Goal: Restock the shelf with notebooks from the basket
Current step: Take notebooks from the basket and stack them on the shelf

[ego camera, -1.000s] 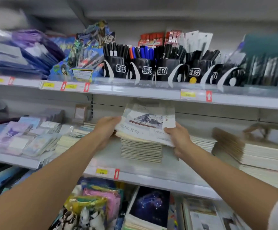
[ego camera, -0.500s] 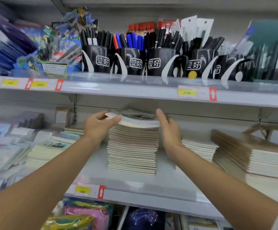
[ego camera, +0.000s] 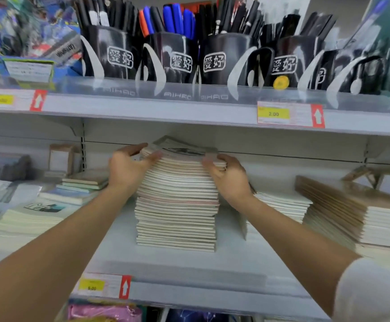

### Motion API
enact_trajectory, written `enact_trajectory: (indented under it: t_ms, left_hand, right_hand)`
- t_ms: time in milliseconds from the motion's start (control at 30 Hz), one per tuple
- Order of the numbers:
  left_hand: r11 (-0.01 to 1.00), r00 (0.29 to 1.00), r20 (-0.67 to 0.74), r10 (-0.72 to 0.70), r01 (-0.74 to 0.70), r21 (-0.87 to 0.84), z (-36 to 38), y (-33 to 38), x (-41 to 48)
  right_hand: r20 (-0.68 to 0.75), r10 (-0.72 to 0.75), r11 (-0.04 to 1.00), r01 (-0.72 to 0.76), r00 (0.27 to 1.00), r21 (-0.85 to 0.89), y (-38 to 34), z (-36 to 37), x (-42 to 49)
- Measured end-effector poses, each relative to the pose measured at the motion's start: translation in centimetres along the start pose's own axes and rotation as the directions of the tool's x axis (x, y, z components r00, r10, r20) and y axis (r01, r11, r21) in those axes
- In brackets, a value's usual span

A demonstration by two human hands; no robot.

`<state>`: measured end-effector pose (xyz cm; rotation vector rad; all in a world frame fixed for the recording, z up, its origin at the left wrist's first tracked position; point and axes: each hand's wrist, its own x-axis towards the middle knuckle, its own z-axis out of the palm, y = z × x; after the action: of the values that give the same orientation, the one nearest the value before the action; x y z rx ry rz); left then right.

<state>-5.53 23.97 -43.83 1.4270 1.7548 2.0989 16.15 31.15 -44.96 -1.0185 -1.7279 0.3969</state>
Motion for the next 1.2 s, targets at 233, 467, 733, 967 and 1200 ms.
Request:
enact_trajectory:
  t_ms: [233,467,733,967,1200]
  left_hand:
    - [0.992,0.993,-0.034,0.109,-0.107,0.072,0.5,-1.9,1.6]
    - [0.997,0.992,0.124,0.023,-0.032,0.071,-0.2,-1.7,1.0]
    - [0.983,0.999,-0.001,-0.045,0.044,0.180,-6.0,-1.7,-5.8]
    - [0.899,0.946,-0.084,-0.312,0.323,0.297,-16.1,-4.9,-15.4]
    - [0.683,0.767,-0.252,-0.590,0.641,0.350,-28.2,-10.2,-26.4]
  right_hand:
    - [-0.150,-0.046,0.997,0.055,0.988,0.056,0.4,1.5,-0.3]
    - [-0.056,-0.021,0.999,0.022,0.998,0.026,-0.1,1.2,-0.3]
    - [-0.058,-0.479,0.822,0.424,0.876,-0.380,-4.3,2.1,-6.3]
    - [0.296,-0.482,0.851,0.521,0.825,-0.068,-8.7,8.8,-18.5]
    - [0.652,-0.427,0.827,0.562,0.627,0.001,-10.7,16.9,-32.0]
